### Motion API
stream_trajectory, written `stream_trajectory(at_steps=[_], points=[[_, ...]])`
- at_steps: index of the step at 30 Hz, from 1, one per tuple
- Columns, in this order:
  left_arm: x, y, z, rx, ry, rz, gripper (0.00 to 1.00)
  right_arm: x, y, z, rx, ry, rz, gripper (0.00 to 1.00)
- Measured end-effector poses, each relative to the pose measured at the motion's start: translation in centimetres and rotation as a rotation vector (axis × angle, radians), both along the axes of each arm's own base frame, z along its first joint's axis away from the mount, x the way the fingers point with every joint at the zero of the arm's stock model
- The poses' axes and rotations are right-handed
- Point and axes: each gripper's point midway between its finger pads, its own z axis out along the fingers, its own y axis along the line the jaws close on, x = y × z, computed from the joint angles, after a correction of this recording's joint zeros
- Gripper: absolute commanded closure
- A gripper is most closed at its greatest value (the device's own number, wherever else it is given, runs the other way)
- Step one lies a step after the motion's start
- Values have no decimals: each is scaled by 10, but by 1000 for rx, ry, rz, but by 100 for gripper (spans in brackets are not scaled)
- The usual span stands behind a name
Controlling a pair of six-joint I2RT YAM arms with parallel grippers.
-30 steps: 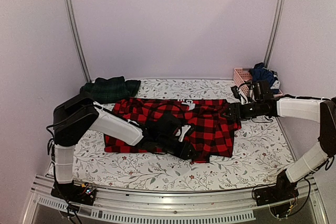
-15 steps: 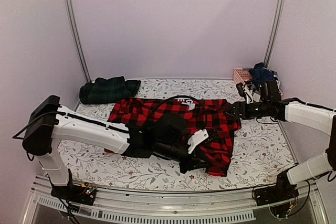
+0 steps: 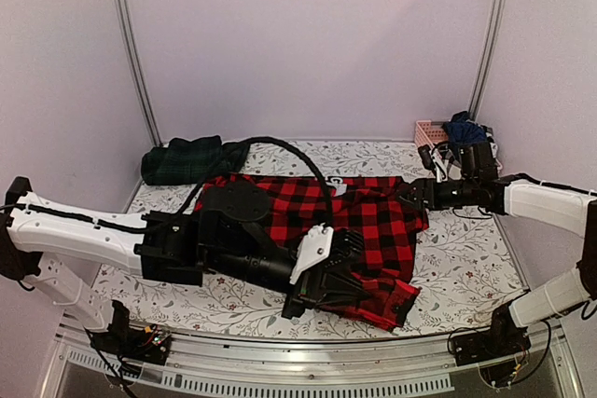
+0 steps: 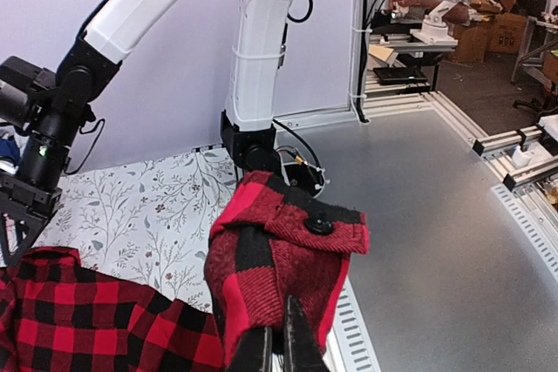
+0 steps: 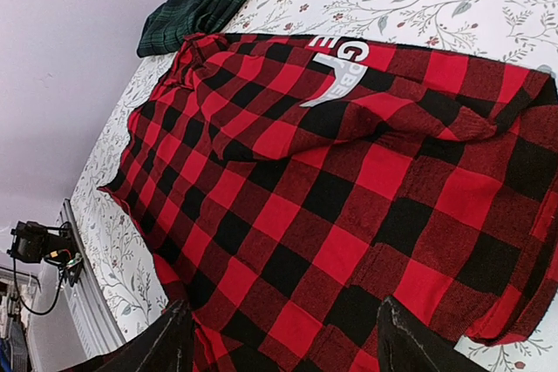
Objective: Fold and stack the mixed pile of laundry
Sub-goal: Pick up the 1/3-folded T-shirt from the center of the board.
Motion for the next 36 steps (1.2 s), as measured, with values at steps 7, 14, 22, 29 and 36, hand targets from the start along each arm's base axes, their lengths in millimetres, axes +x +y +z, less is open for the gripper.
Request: stream_trajectory(at_steps=[7,14,22,29,36], points=[[50,-1,-51,89,69,114,100,-15,20,6,101,-2,141,25],[95,8,-53,58,111,198,100,-60,46,25,172,-97,297,19],[118,14,21,-85,-2,233,100,-99,59,57,219,-260,381,8],[143,28,45,-116,-61,295,100,-124,65,78,271,-389,438,6],[163,38,46,-108,-84,336,100,-134,74,70,277,-398,469,6]])
